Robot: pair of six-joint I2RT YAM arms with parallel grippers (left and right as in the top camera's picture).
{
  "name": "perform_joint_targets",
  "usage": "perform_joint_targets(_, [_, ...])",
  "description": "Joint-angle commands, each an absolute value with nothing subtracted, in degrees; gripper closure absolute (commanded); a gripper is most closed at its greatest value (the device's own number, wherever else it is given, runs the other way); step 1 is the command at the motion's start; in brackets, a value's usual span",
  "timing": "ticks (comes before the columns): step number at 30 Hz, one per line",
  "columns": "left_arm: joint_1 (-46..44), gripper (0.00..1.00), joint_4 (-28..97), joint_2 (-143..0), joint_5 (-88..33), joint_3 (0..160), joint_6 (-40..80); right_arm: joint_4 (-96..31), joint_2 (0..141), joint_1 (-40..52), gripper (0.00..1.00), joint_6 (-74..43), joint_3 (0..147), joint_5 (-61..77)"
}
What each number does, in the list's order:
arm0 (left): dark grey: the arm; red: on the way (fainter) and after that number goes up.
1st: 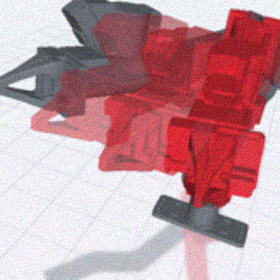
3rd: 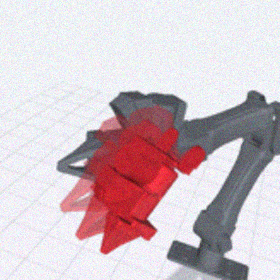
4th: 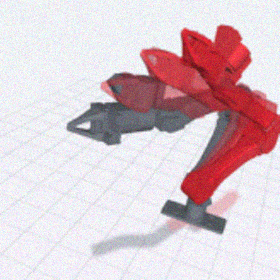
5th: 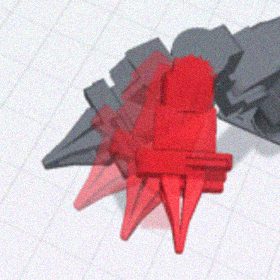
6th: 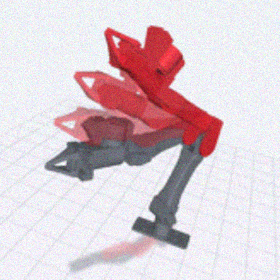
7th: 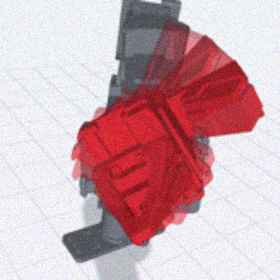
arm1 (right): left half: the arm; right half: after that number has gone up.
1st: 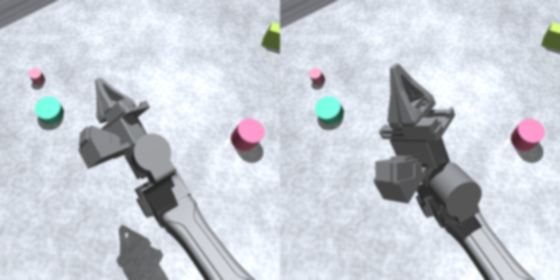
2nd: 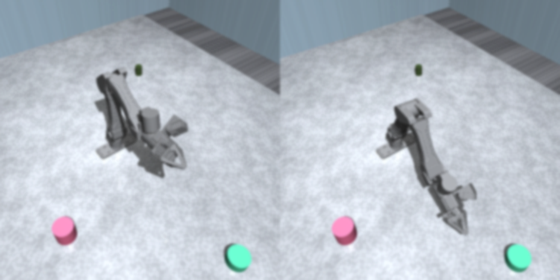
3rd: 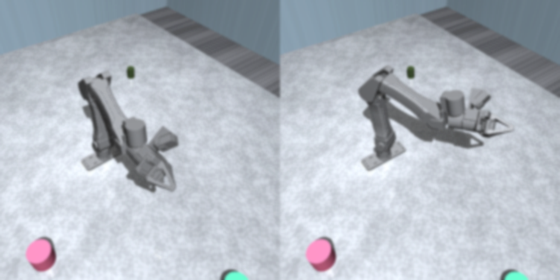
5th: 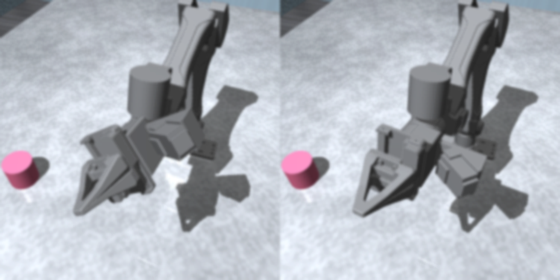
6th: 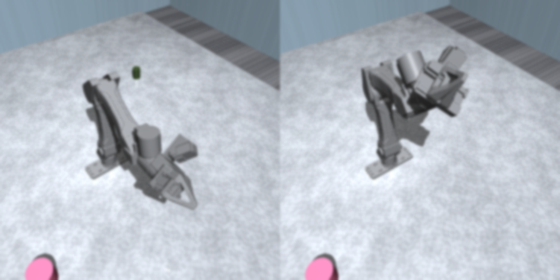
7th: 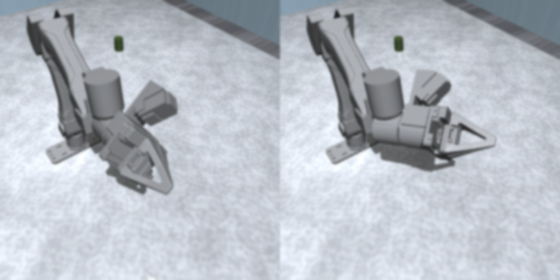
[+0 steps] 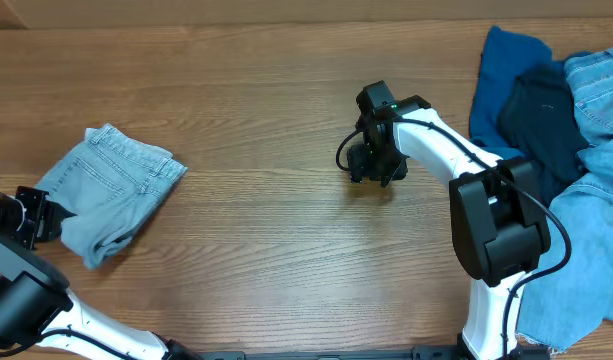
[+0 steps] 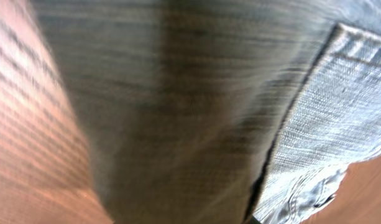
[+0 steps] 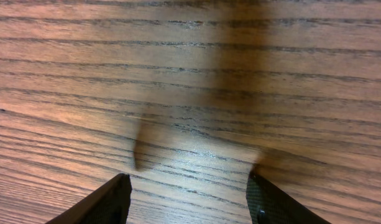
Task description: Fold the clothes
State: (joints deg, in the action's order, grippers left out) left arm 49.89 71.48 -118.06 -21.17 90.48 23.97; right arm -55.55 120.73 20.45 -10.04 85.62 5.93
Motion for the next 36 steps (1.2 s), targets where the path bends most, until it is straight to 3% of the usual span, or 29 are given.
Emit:
perform_joint_targets(1, [49.47,0.11,77.73,-116.03,-19.27,90.91,23.73,-55.81,121.56,20.38,0.36,-10.00,85.08,5.15])
perform_joint_targets(2, [49.47,0.00,79.09,-116.03,-18.90,90.91,22.79,-55.83,121.56,20.38,0.36,-10.00,85.08,5.15])
perform_joint_targets(6, [49.47,0.01,80.12,-116.01,-21.17,90.91,21.50,-56.01,121.54,20.38,0.36,-10.00,85.08,5.17])
perform_joint_targets(8, [49.08,0.09,79.99,-116.01,-28.99,90.91,16.08,-56.07,121.56,20.40,0.36,-10.00,85.08,5.17])
perform_joint_targets(10, [47.40,0.39,79.92,-115.72,-38.17,90.91,8.82,-55.99,121.56,20.38,0.36,-10.00,85.08,5.15])
perform_joint_targets(14, [38.39,0.64,79.22,-114.13,-40.12,90.91,2.48,-55.92,121.56,20.40,0.36,-10.04,85.08,5.17])
perform_joint_targets(16, [32.62,0.94,77.41,-113.86,-36.73,90.91,1.39,-56.05,121.56,20.40,0.36,-10.04,85.08,5.17])
perform_joint_targets(20, [16.01,0.96,72.38,-113.99,-14.26,90.91,4.99,-56.31,121.56,20.40,0.36,-10.07,85.08,5.19])
perform_joint_targets(25, [1.78,0.96,69.63,-113.99,1.39,90.91,5.41,-56.80,121.56,20.40,0.36,-10.07,85.08,5.17])
perform_joint_targets(29, [-1.76,0.96,69.12,-114.10,10.52,90.61,10.87,-57.39,121.56,20.40,0.36,-10.04,85.08,5.17])
perform_joint_targets(36, [0.56,0.96,66.48,-114.10,10.92,85.89,10.94,-57.36,121.56,20.40,0.36,-10.04,85.08,5.17])
